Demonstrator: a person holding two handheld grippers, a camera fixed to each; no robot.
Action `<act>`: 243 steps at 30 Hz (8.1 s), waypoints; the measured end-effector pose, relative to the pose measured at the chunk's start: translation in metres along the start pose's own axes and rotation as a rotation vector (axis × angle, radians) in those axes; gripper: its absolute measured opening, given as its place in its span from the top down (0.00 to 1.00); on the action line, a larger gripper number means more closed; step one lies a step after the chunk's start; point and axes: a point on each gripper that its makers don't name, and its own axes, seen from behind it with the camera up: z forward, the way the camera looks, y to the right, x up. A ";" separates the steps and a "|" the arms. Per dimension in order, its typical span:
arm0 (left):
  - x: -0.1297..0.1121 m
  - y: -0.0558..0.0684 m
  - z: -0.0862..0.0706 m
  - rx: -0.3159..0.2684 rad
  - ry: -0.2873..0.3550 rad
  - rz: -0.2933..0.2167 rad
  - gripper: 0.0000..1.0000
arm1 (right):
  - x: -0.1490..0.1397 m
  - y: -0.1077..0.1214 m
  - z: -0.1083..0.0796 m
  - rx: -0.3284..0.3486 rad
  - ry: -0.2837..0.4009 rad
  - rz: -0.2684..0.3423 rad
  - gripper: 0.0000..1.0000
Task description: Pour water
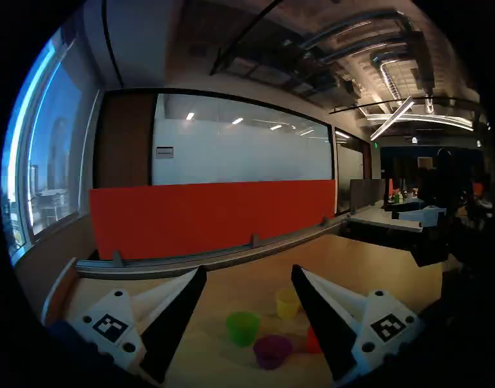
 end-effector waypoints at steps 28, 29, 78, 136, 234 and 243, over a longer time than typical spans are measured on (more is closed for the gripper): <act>-0.070 -0.002 0.021 -0.125 -0.240 0.063 0.02 | -0.070 -0.050 -0.001 0.211 -0.263 -0.078 0.00; -0.073 -0.003 0.022 -0.125 -0.247 0.064 0.02 | -0.075 -0.052 -0.001 0.217 -0.272 -0.080 0.00; -0.199 -0.027 0.076 -0.157 -0.500 0.061 0.02 | -0.266 -0.094 0.019 0.368 -0.623 -0.124 0.00; -0.260 -0.005 0.145 -0.231 -0.639 0.044 0.02 | -0.274 -0.089 0.032 0.414 -0.612 -0.137 0.09; -0.056 0.081 -0.002 -0.206 0.003 -0.010 0.12 | -0.078 -0.125 0.059 0.301 -0.086 -0.051 0.09; -0.063 0.086 -0.002 -0.221 -0.006 -0.001 0.11 | -0.062 -0.129 0.063 0.311 -0.068 -0.080 0.09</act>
